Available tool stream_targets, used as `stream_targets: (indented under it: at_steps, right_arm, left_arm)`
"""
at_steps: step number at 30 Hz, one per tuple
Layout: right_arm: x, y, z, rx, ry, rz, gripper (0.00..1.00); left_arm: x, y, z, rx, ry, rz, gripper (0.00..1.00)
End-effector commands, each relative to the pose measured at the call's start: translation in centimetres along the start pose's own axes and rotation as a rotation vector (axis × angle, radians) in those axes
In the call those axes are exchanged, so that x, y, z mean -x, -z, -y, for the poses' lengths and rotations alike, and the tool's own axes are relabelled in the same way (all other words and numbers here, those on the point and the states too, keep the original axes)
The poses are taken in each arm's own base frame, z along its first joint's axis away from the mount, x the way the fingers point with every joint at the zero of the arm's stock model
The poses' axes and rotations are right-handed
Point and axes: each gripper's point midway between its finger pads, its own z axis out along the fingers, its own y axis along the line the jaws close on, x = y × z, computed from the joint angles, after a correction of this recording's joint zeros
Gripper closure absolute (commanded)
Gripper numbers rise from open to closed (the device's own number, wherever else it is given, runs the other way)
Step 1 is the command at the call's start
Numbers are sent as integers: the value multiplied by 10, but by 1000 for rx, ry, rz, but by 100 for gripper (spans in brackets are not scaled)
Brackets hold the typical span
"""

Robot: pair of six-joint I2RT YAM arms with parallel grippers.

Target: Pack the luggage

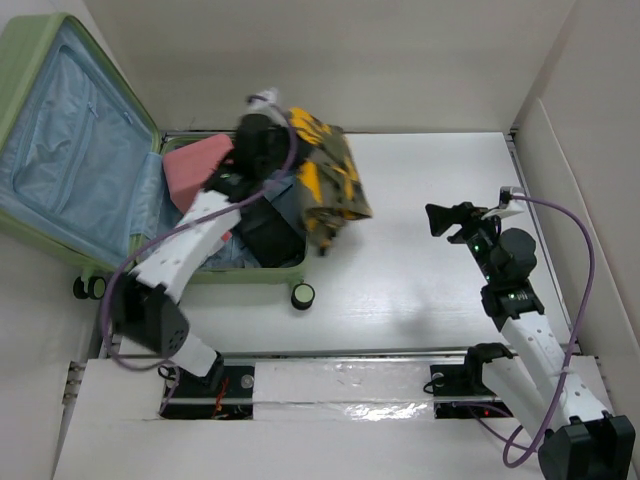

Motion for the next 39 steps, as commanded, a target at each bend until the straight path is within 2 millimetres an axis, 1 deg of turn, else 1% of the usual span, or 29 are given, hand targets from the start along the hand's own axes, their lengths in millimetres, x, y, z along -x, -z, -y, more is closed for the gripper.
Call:
stream_targets:
  at_steps: [1, 2, 3, 4, 5, 6, 7, 9, 11, 14, 17, 18, 19, 20, 21, 22, 23, 24, 25, 26, 27, 29, 31, 33, 34, 35, 36, 38, 39]
  right_arm:
    - [8, -1, 2, -2, 21, 41, 13]
    - [7, -2, 1, 0, 20, 40, 13]
    - [6, -2, -1, 15, 18, 31, 13]
    - [6, -2, -3, 22, 20, 28, 13]
    - [5, -2, -3, 26, 20, 22, 13]
    - [4, -2, -4, 33, 21, 18, 13]
    - [4, -1, -5, 36, 22, 18, 13]
    - [7, -1, -6, 43, 25, 21, 13]
    - [7, 0, -7, 49, 35, 20, 13]
    - [5, -1, -5, 45, 33, 19, 13]
    - [3, -2, -6, 52, 36, 7, 13]
    - [2, -2, -8, 61, 37, 4, 13]
    - [1, -2, -8, 65, 38, -2, 12]
    - [2, -2, -9, 69, 38, -2, 12]
    - [1, -2, -10, 74, 38, -6, 13]
    - [-1, -3, -11, 83, 37, -15, 18]
    - [0, -3, -12, 89, 37, -17, 23]
    - [0, -2, -14, 98, 39, -19, 35]
    - [-1, -2, -14, 100, 42, -22, 71]
    - [-1, -2, -14, 99, 42, -23, 86]
    - [-1, -2, -14, 99, 46, -24, 98]
    - [-3, -3, -16, 113, 58, -36, 100]
    - [-5, -1, -29, 181, 71, -54, 100]
    - [-8, 0, -37, 222, 73, -64, 100]
    - [-9, 0, -46, 262, 75, -71, 98]
    - [-9, 0, -49, 279, 75, -76, 96]
    - [-11, 0, -54, 303, 77, -90, 96]
    - [-17, -1, -61, 342, 97, -131, 95]
    - [-19, -2, -61, 344, 102, -142, 94]
  left_arm:
    - [73, 80, -58, 94, 7, 201, 100]
    - [73, 93, -73, 108, 20, 207, 100]
    - [56, 100, -102, 158, 58, 182, 100]
    - [72, 127, -129, 200, 90, 248, 100]
    - [64, 133, -141, 200, 109, 230, 100]
    - [45, 137, -164, 244, 127, 206, 100]
    - [42, 146, -193, 314, 158, 211, 100]
    - [20, 150, -227, 373, 195, 174, 100]
    - [14, 159, -263, 472, 225, 183, 100]
    - [2, 162, -290, 584, 241, 172, 100]
    - [-2, 171, -305, 687, 255, 164, 100]
    - [-1, 175, -309, 718, 255, 173, 100]
    - [-1, 184, -313, 769, 256, 178, 93]
    - [1, 192, -319, 823, 248, 193, 81]
    - [8, 195, -316, 823, 240, 208, 54]
    - [14, 201, -307, 808, 232, 229, 45]
    - [20, 205, -299, 788, 230, 245, 42]
    - [31, 211, -289, 764, 242, 286, 40]
    - [47, 226, -270, 728, 234, 361, 40]
    - [57, 237, -263, 729, 232, 416, 42]
    - [76, 261, -242, 704, 228, 519, 44]
    - [87, 298, -237, 789, 240, 634, 50]
    - [89, 338, -225, 830, 273, 773, 64]
    - [85, 376, -228, 929, 297, 902, 81]
    - [80, 397, -224, 956, 301, 962, 84]
    - [76, 419, -230, 1051, 318, 1027, 86]
    - [73, 431, -232, 1097, 325, 1053, 92]
    - [64, 460, -242, 1286, 296, 1084, 94]
    - [61, 466, -246, 1354, 284, 1076, 96]
